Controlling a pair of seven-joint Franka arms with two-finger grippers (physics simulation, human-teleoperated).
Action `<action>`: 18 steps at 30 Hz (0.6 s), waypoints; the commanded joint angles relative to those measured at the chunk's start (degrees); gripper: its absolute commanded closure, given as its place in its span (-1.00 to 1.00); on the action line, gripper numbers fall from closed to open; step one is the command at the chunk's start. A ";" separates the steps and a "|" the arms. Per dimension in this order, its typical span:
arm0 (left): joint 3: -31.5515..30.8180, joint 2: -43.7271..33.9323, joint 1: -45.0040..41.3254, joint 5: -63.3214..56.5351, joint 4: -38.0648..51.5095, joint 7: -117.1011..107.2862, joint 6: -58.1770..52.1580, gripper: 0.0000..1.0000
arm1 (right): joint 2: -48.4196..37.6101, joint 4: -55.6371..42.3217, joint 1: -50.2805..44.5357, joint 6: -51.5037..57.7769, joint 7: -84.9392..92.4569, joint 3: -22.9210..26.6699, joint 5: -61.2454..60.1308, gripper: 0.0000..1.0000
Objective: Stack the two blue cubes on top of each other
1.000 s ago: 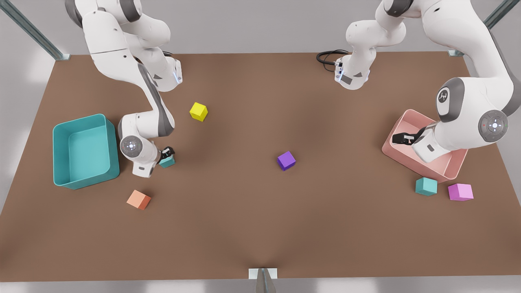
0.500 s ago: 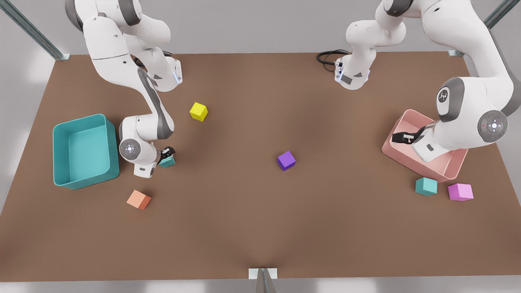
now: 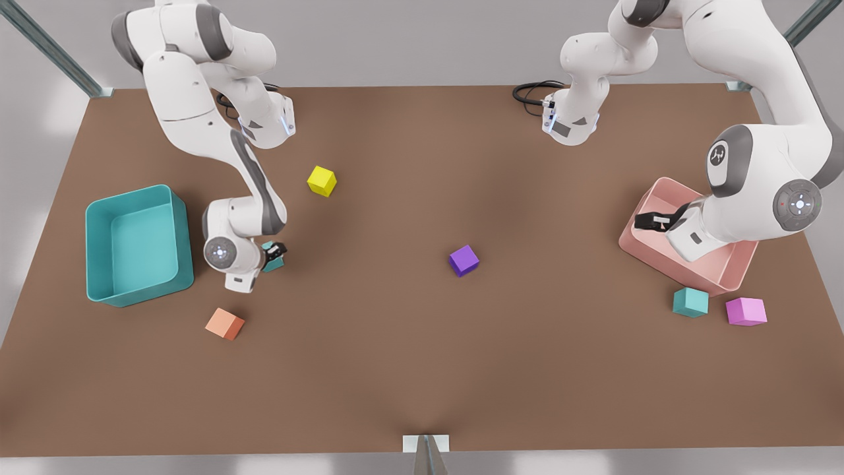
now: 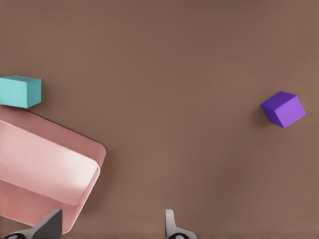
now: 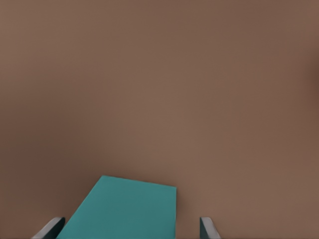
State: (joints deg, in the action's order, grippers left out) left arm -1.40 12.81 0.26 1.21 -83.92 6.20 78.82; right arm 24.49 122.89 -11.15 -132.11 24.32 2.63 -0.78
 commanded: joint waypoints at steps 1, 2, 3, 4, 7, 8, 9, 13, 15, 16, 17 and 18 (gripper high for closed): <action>-0.01 -0.07 0.00 0.02 0.07 0.04 -0.77 -1.00 | 0.30 -0.10 -0.01 -1.84 -0.24 0.00 -0.10 -1.00; -0.10 -0.15 -0.09 0.02 0.07 -0.05 -1.21 -1.00 | 0.65 -0.10 -0.01 -2.10 -0.33 0.00 -0.10 -1.00; -0.10 -0.07 -0.17 0.10 0.16 -0.05 -1.47 -1.00 | 0.65 -0.10 -0.01 -2.27 -0.33 0.00 -0.10 -1.00; -0.10 -0.07 -0.17 0.10 0.07 -0.05 -1.47 -1.00 | 0.74 -0.10 -0.01 -2.36 -0.33 0.00 -0.10 -1.00; -0.27 -0.15 -0.44 0.10 0.16 -0.05 -1.74 -1.00 | 0.83 -0.19 -0.01 -2.27 -0.33 0.00 -0.10 -0.70; -0.27 -0.15 -0.44 0.10 0.16 -0.05 -2.09 -1.00 | 0.74 -0.28 -0.01 -1.92 -0.33 -0.08 -0.10 -0.49; -0.27 -0.15 -0.35 0.10 0.25 0.04 -2.00 -1.00 | 0.65 -0.45 -0.01 -1.66 -0.33 -0.09 -0.10 -0.28; -0.27 -0.24 -0.44 0.02 0.42 0.04 -2.09 -1.00 | 0.39 -2.83 -0.01 1.33 0.11 -0.09 -0.10 -0.24; -0.45 -0.24 -0.53 0.02 0.42 -0.05 -2.09 -1.00 | 0.39 -5.99 -0.01 5.28 -0.06 -0.26 -0.36 -0.25; -0.45 -0.24 -0.53 0.02 0.42 -0.05 -2.09 -1.00 | 0.30 -10.02 -0.53 10.54 -0.33 -0.61 -3.35 -0.25; -0.45 -0.33 -0.53 0.02 0.42 -0.05 -2.35 -1.00 | 0.65 -13.27 -1.76 14.06 -2.16 -0.70 -5.28 -0.25; -0.45 -0.33 -0.44 0.02 0.51 -0.05 -3.32 -1.00 | 1.09 -16.18 -4.57 15.04 -4.89 -0.70 -7.82 -0.26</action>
State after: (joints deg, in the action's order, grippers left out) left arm -1.83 12.60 -0.24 1.28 -83.51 6.17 76.60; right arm 25.67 108.27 -14.99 -125.81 24.49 2.01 -5.51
